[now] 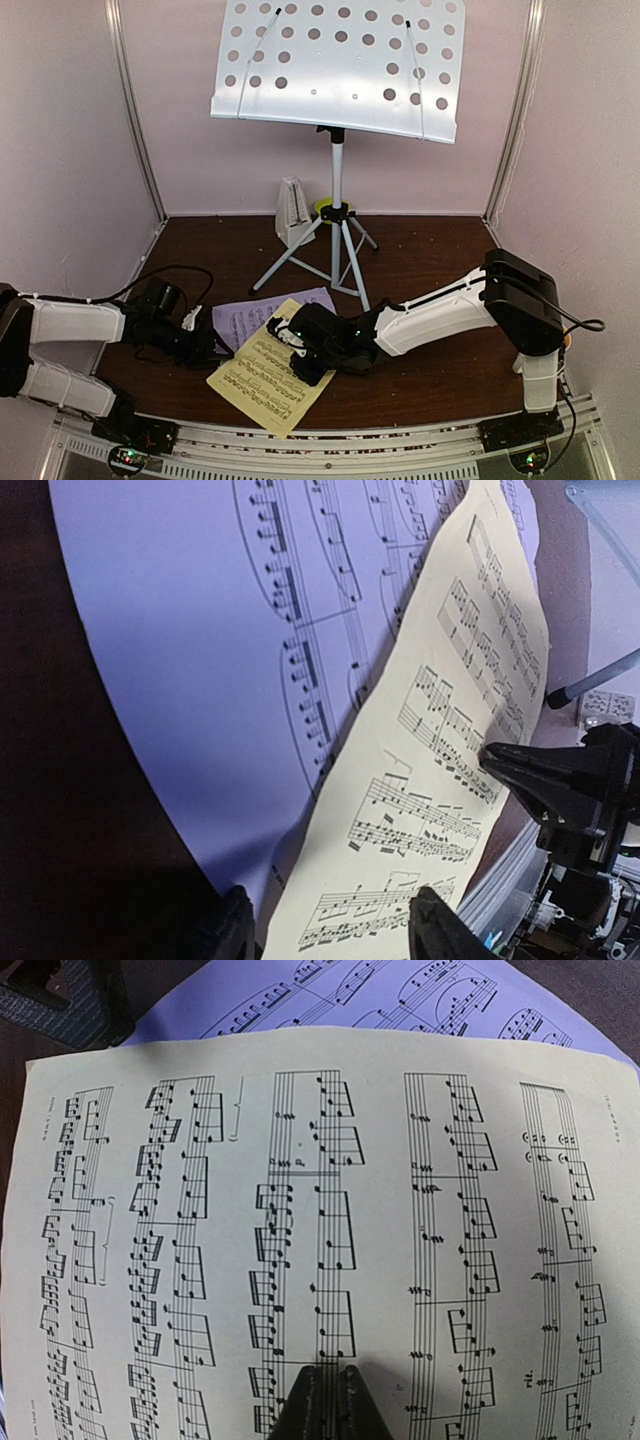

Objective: Set up the instrument practice props

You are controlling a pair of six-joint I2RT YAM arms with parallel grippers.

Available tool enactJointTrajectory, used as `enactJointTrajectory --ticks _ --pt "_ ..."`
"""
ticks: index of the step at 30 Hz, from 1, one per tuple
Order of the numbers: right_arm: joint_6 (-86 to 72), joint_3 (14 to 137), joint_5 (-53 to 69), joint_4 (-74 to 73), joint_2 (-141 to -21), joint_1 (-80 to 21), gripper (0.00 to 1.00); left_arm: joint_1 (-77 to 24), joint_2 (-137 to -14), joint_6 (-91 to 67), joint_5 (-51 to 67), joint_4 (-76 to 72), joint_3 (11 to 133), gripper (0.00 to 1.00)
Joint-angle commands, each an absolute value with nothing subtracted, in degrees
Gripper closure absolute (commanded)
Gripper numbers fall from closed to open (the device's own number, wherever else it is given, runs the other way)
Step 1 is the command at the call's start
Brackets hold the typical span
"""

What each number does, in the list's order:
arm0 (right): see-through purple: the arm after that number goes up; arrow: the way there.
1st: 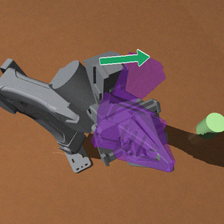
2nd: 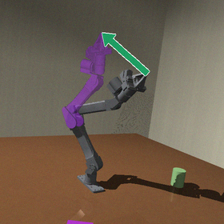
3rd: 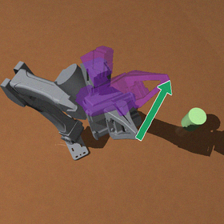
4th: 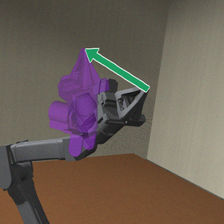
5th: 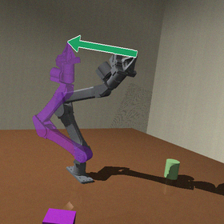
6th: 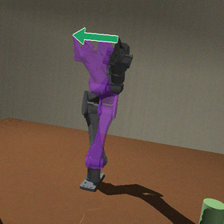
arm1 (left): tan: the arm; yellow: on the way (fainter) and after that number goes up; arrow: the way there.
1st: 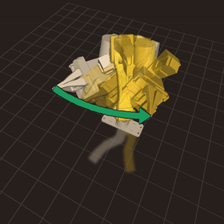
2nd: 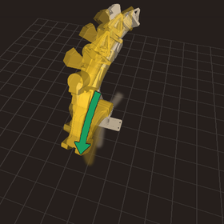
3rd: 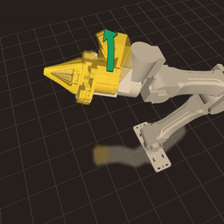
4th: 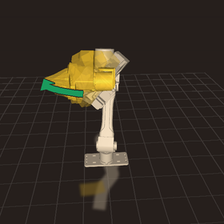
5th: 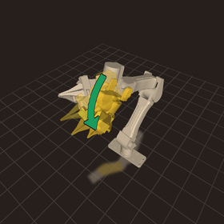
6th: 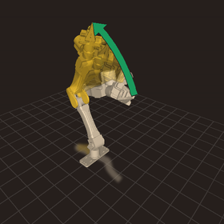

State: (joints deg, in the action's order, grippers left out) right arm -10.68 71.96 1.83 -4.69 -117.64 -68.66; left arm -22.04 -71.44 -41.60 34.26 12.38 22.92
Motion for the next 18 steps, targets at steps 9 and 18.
enactJointTrajectory --ticks 9,18 --pt "-10.6 72.3 0.1 -7.5 -119.1 -69.0 0.93 -24.8 -74.8 -44.9 42.1 3.9 20.6 0.5" --pt "-10.7 72.4 0.0 -7.6 -119.1 -69.0 0.94 -25.2 -75.7 -46.4 42.5 -1.9 19.9 0.5"
